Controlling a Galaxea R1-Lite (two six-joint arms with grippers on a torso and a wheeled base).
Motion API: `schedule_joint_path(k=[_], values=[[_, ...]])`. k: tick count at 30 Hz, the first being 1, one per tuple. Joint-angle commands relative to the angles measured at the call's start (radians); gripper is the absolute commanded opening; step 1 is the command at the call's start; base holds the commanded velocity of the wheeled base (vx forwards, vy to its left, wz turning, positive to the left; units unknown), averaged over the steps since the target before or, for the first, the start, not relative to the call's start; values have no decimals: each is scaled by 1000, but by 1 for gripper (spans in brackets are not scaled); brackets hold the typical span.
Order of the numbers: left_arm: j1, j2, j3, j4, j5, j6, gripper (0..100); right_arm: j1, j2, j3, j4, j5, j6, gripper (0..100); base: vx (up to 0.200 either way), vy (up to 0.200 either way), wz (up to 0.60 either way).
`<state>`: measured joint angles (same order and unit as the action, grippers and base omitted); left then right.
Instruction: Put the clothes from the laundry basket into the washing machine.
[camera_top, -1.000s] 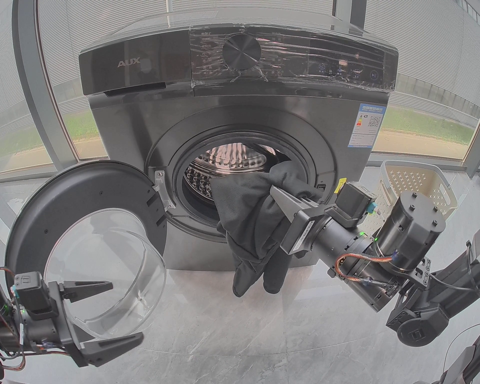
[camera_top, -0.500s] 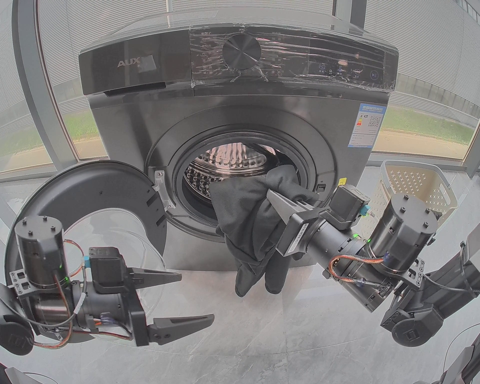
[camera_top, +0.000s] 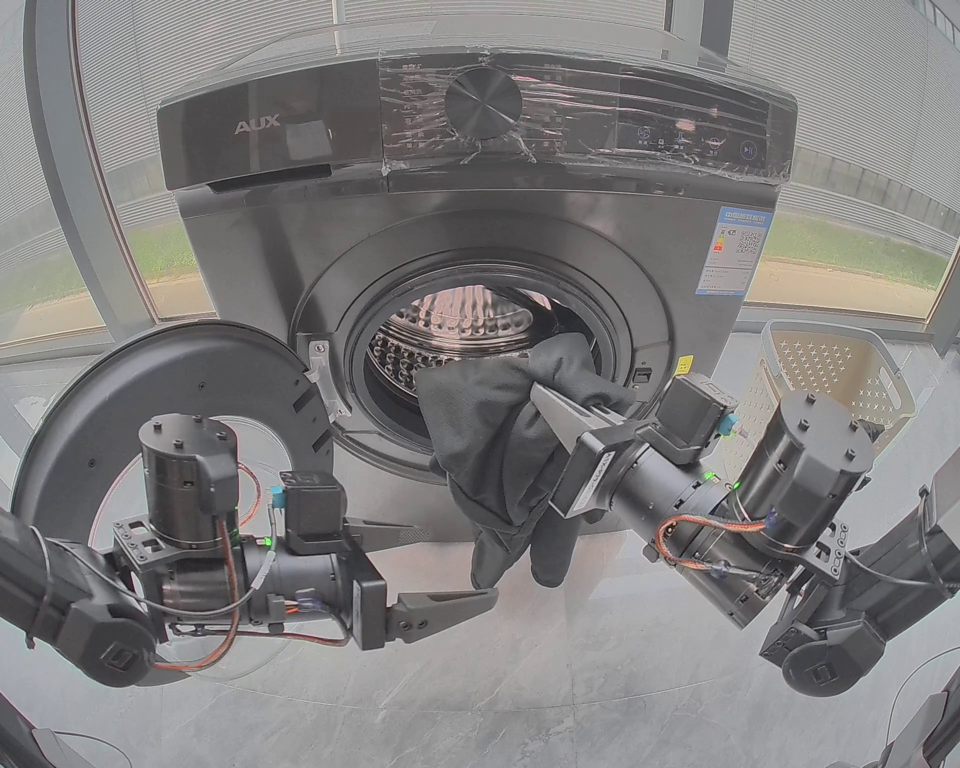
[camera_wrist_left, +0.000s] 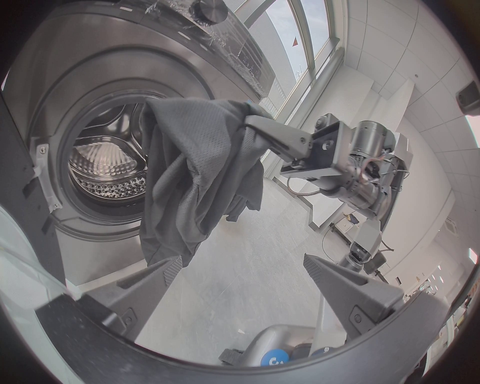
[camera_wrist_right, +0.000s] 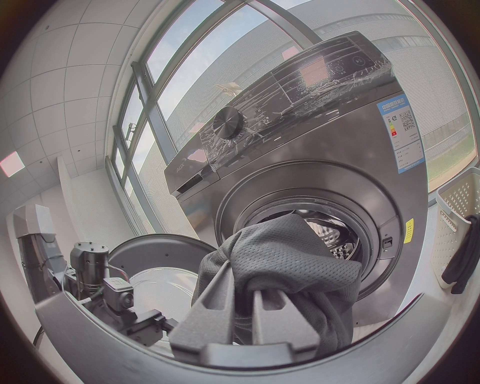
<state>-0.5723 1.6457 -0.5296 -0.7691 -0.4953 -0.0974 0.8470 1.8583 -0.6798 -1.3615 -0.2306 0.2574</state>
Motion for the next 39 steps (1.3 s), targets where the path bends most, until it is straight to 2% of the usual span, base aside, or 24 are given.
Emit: schedule_joint_path(k=[1,4,7,14,19,27,30,31,39], values=[[-14,143,-50,-62,4,-28,100,10,1,-1,-2,1,0,0,0,0,0],[-15,189,-72,-101,14,-41,100,10,1,-1,-4,-1,0,0,0,0,0],[-20,241,-92,-128,38,-41,100,12,-1,-4,-4,-1,0,0,0,0,0],[-18,296,-118,-185,47,-45,100,20,-1,-1,-8,-4,0,0,0,0,0],[-21,298,-133,-242,46,-85,100,20,4,0,-11,-4,0,0,0,0,0],[-20,298,-125,-329,49,-88,100,20,7,2,-13,-4,0,0,0,0,0],[-20,302,-124,-340,77,-87,100,20,9,2,-13,-6,0,0,0,0,0],[-21,312,-125,-349,96,-84,0,20,7,2,-13,-6,0,0,0,0,0],[-31,342,-122,-464,147,-87,0,20,10,5,-13,-7,0,0,0,0,0]])
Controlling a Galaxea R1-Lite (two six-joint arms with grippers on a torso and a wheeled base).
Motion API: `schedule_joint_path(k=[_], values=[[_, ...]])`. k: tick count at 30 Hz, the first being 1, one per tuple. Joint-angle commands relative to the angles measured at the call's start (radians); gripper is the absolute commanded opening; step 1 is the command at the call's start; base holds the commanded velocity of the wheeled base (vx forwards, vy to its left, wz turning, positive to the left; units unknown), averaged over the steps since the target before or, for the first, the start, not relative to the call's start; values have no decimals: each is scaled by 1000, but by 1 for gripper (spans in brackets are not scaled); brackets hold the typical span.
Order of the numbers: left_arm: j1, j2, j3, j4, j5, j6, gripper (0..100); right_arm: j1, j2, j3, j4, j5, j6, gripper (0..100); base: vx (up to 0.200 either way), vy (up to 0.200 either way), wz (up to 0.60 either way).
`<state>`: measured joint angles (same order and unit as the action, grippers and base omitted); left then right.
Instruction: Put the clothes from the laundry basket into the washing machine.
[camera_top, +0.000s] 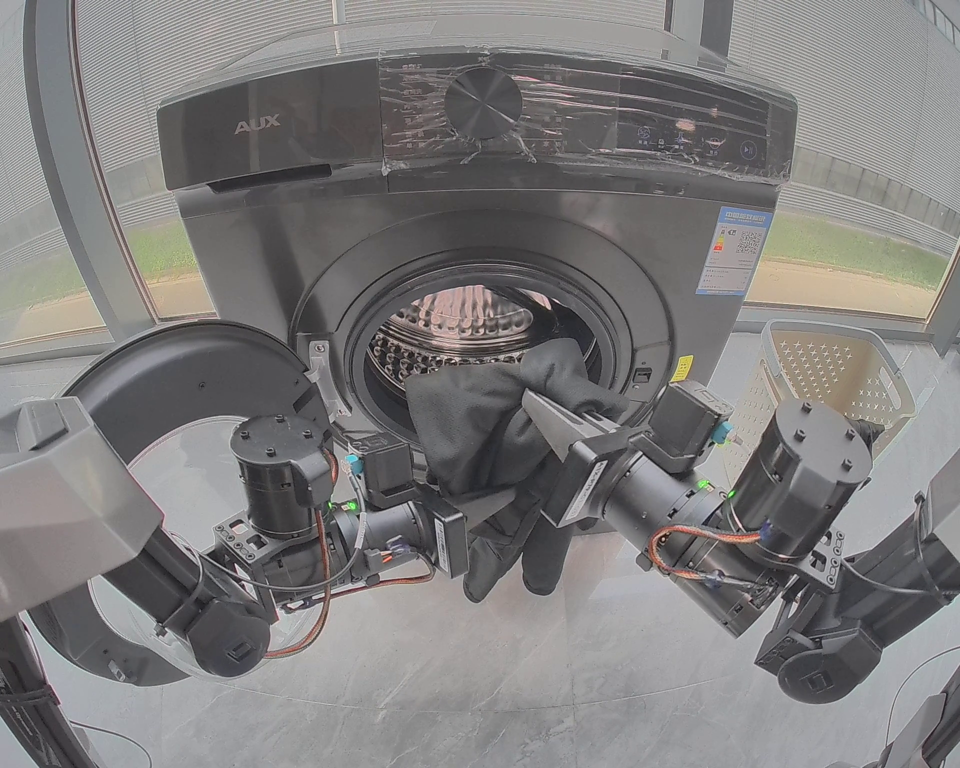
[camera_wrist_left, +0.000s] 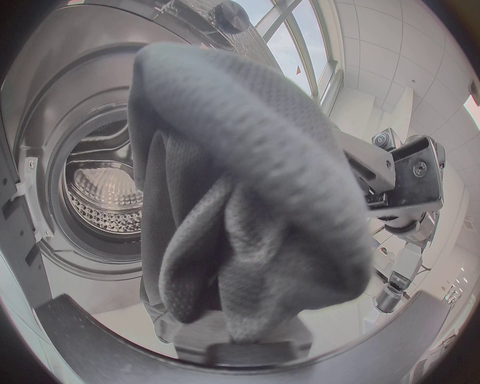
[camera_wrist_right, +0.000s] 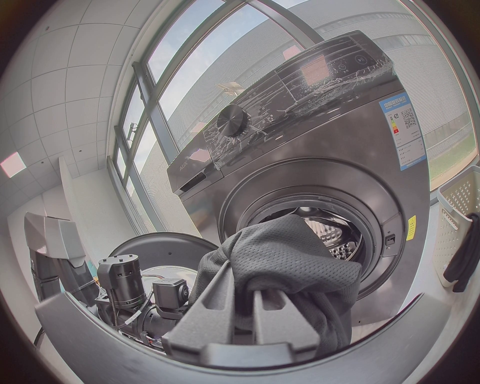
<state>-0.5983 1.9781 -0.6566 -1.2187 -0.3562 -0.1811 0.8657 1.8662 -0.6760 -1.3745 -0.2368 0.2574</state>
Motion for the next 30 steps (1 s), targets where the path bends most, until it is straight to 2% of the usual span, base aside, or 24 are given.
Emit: schedule_joint_path(k=[1,5,12,18,19,25,30], values=[[-12,5,9,-27,14,-3,0,-1,10,1,-2,-1,0,0,0,0,0],[-37,-41,71,-76,25,-5,0,-17,30,7,-2,-6,-1,0,0,0,0],[-132,-275,282,-102,14,-5,0,-57,56,19,-9,5,0,0,0,0,0],[-136,-358,333,-104,23,3,0,-59,70,70,-41,28,2,0,0,0,0],[-133,-360,330,-104,23,2,0,-59,71,72,-41,28,2,100,0,0,0],[-94,-354,275,-105,34,0,0,-65,61,128,-41,28,11,100,0,0,0],[-31,-331,227,-105,82,-6,0,-102,65,207,-26,30,3,100,0,0,0]])
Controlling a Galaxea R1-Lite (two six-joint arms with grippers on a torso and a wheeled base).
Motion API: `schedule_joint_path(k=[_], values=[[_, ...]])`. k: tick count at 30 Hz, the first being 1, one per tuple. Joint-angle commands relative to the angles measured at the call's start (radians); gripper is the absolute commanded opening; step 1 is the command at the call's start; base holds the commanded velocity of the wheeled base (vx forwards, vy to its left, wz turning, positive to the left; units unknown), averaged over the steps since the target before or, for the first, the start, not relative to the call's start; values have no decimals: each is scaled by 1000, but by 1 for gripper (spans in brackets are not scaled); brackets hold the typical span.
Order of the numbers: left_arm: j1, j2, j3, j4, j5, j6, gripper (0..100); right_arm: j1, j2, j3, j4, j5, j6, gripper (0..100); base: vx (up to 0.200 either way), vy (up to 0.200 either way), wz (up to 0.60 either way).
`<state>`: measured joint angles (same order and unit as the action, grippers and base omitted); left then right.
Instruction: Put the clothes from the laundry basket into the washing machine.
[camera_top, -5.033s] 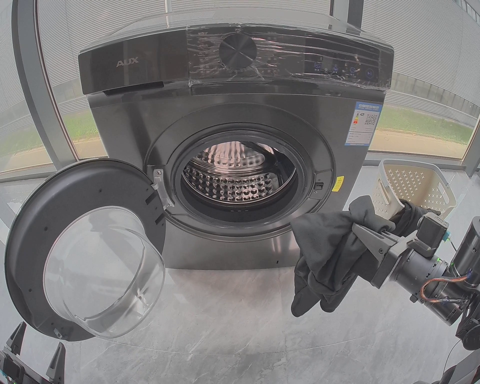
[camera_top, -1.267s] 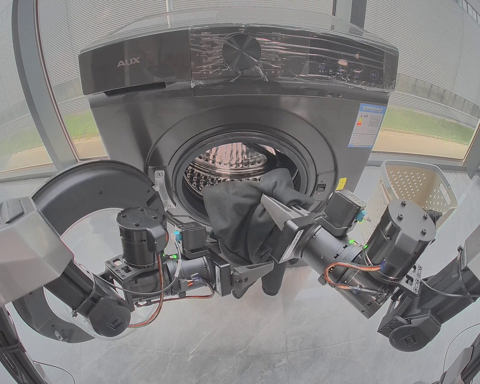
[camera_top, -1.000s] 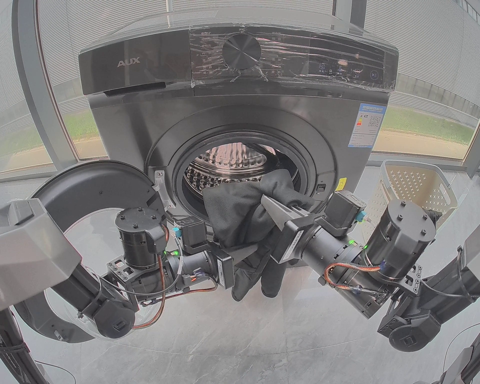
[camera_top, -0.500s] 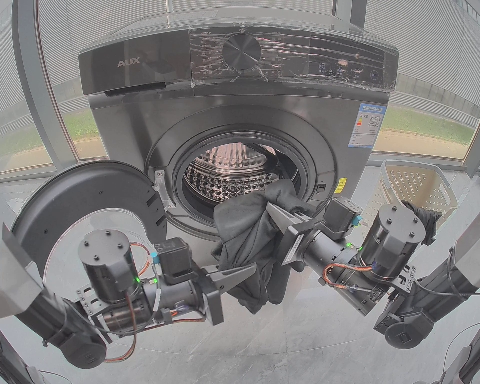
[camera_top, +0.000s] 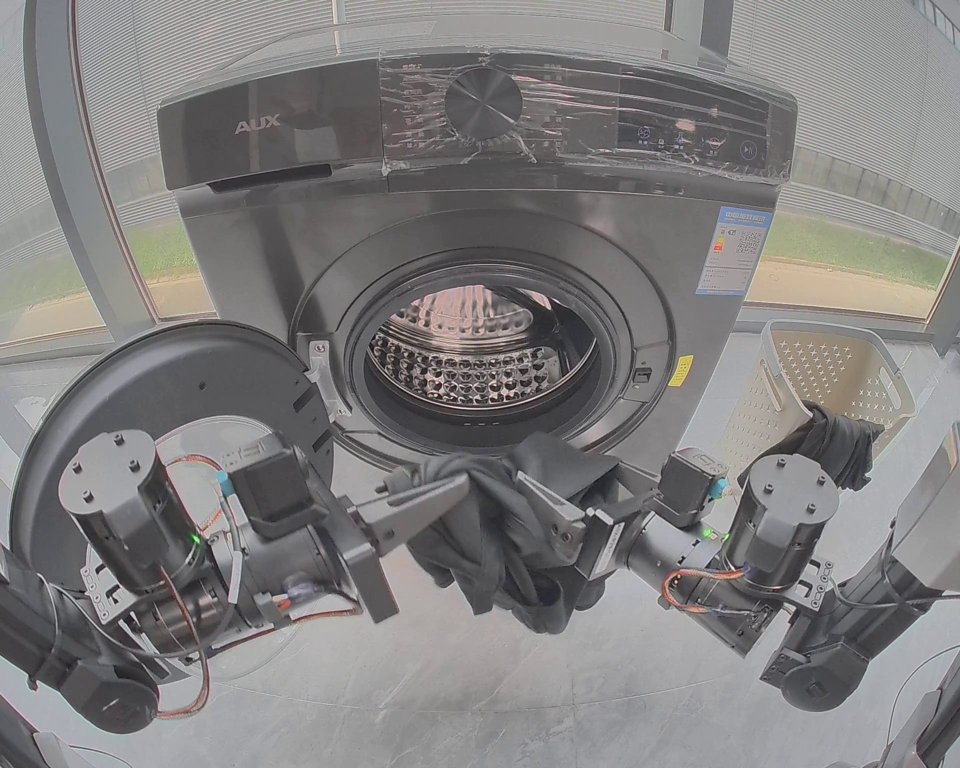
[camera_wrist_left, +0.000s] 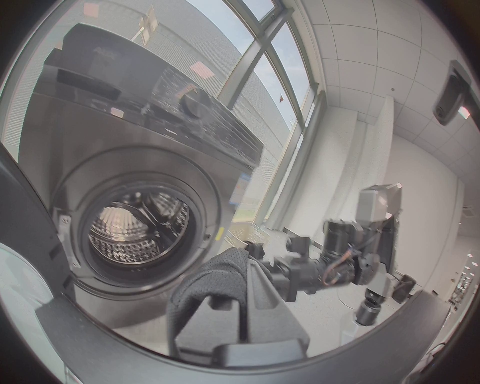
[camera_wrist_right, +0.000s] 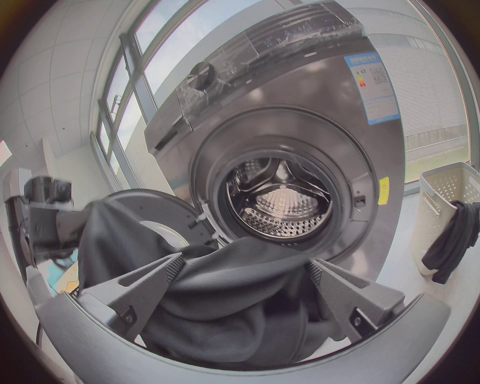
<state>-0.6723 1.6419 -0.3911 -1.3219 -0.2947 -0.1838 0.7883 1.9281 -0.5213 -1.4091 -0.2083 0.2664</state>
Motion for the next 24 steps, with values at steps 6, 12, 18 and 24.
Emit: schedule_joint_path(k=[6,12,18,24], values=[[53,32,-77,-2,75,-3,0,-50,12,102,39,0,-16,100,0,0,0],[51,39,-84,-11,88,-2,0,-66,31,145,45,1,-36,100,0,0,0],[46,44,-111,-11,135,-2,0,-37,57,145,33,33,-61,100,0,0,0],[50,68,-140,-13,181,-2,0,17,101,135,22,49,-65,100,0,0,0]])
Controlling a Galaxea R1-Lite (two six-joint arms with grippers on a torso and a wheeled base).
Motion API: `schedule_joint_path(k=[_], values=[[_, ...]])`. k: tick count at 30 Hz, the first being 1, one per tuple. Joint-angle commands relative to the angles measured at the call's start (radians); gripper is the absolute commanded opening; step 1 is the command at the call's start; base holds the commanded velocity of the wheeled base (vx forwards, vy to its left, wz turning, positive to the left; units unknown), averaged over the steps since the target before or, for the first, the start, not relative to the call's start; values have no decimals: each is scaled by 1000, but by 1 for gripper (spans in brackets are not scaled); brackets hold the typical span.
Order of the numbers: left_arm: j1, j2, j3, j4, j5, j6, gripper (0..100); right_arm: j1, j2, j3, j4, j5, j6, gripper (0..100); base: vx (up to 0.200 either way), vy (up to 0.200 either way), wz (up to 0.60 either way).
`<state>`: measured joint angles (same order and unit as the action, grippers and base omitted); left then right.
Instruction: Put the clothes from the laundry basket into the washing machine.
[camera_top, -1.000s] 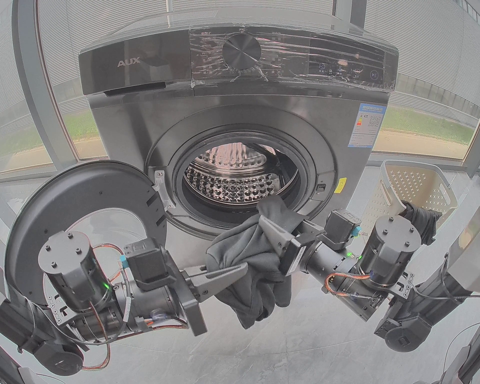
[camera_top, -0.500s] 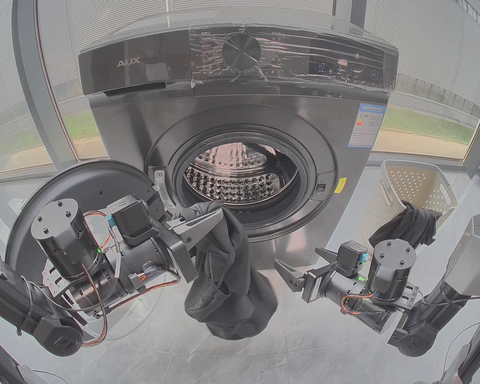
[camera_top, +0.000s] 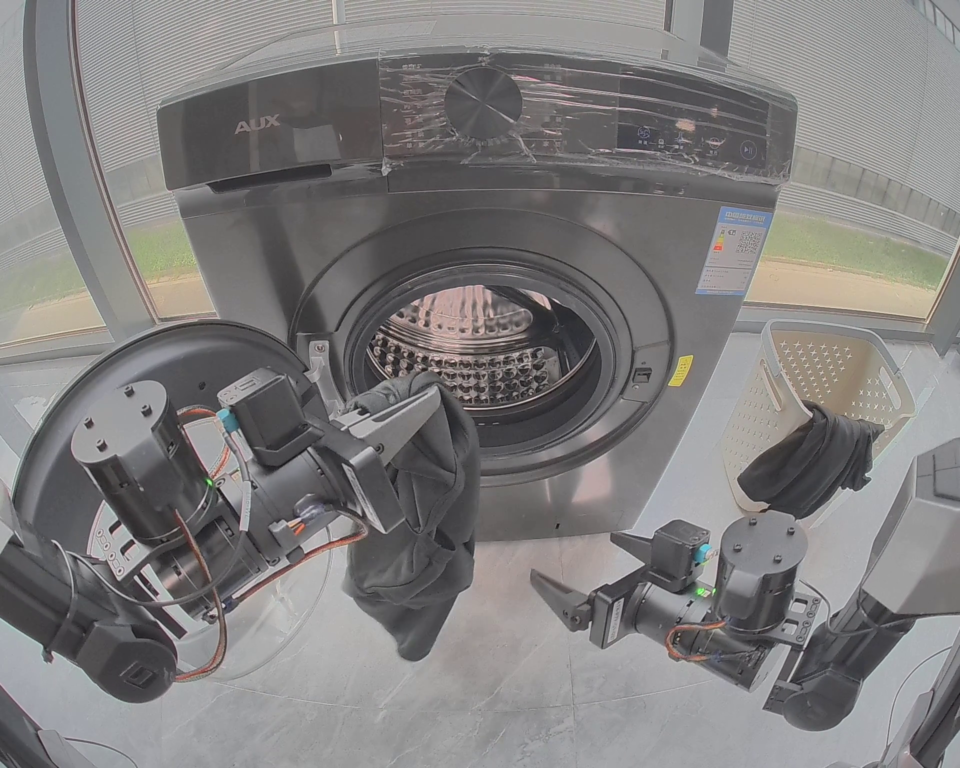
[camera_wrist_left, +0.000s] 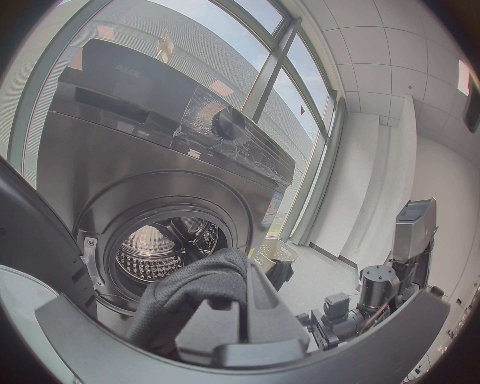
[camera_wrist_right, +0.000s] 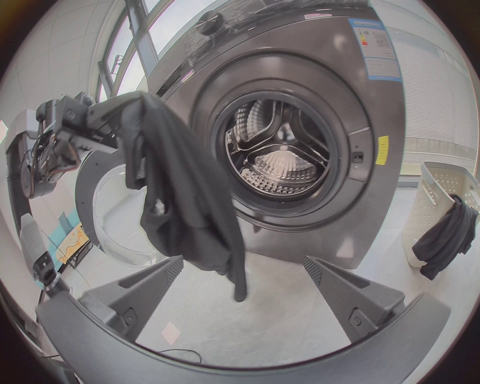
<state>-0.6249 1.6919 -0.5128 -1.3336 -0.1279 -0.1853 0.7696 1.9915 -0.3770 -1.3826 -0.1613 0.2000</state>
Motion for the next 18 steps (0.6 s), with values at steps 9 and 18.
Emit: schedule_joint_path(k=[9,18], values=[[2,51,-46,-9,45,1,0,76,124,-76,-73,11,-1,100,0,0,0],[-4,49,-49,-9,48,0,0,74,205,-201,-112,22,-2,100,0,0,0]])
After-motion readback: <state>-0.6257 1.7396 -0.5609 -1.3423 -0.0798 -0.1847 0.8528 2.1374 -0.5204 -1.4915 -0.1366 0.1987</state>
